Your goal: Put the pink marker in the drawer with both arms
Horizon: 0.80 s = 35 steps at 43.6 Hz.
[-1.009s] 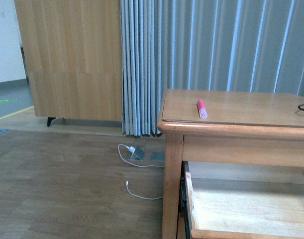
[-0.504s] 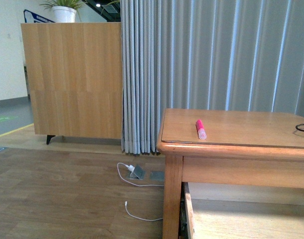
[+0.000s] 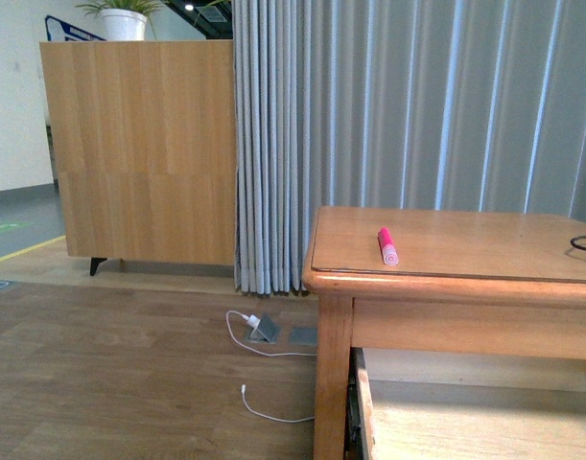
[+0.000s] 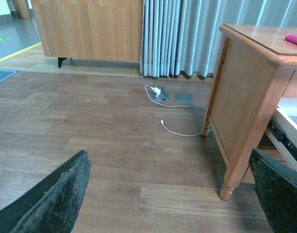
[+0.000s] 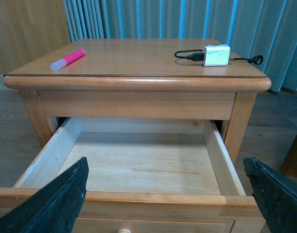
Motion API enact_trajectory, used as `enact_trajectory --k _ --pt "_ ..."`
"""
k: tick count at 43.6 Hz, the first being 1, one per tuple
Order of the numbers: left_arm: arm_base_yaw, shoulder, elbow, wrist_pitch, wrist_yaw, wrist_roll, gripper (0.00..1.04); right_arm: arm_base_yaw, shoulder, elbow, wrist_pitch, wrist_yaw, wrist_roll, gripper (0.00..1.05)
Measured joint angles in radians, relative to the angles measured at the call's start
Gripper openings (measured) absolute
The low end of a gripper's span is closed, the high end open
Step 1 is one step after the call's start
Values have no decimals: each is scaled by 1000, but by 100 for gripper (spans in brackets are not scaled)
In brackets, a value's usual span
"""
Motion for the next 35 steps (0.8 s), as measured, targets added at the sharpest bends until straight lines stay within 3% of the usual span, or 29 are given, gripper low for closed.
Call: enact_trajectory --k 30,35 --pt "0 1 0 -1 -2 -2 99 0 0 0 0 0 0 96" --pt "-48 171 19 32 -59 -35 99 0 0 0 0 1 0 96"
